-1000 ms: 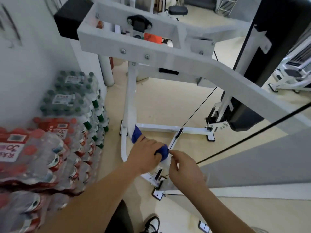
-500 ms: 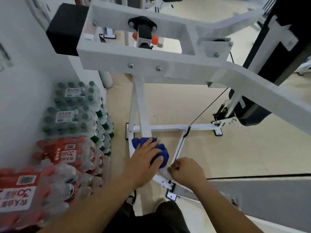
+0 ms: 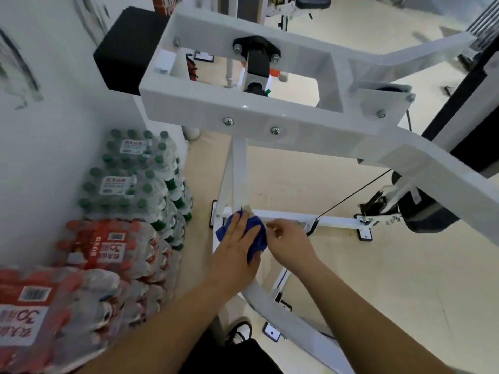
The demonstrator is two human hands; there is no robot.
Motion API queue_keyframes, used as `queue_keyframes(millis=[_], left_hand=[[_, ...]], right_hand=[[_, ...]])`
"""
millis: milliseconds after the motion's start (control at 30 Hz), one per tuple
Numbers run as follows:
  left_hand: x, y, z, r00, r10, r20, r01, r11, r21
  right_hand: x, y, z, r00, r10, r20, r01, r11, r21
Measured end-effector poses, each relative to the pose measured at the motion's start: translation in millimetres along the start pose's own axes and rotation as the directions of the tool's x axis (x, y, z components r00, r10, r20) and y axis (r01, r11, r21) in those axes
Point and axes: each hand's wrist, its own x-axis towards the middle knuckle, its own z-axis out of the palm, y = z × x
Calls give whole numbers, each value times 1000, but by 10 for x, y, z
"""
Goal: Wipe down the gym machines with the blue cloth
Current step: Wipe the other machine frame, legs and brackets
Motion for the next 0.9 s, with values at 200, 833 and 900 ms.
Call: queue_keyframes(millis=[200,833,900], left_hand=[[596,-106,-326,994,41,99,-44,999,25],[2339,-1638,431,994,33,-108,-20,993,116],[2118,-561,-366,996,-49,-71,55,995,81]], right_hand=[[415,-286,-108,997,-35,-70,35,999,4],[948,-1524,-958,408,-817,-409,552,577,-602],[1112,-1632,-1018,446,-792,-417,536,609,-585]])
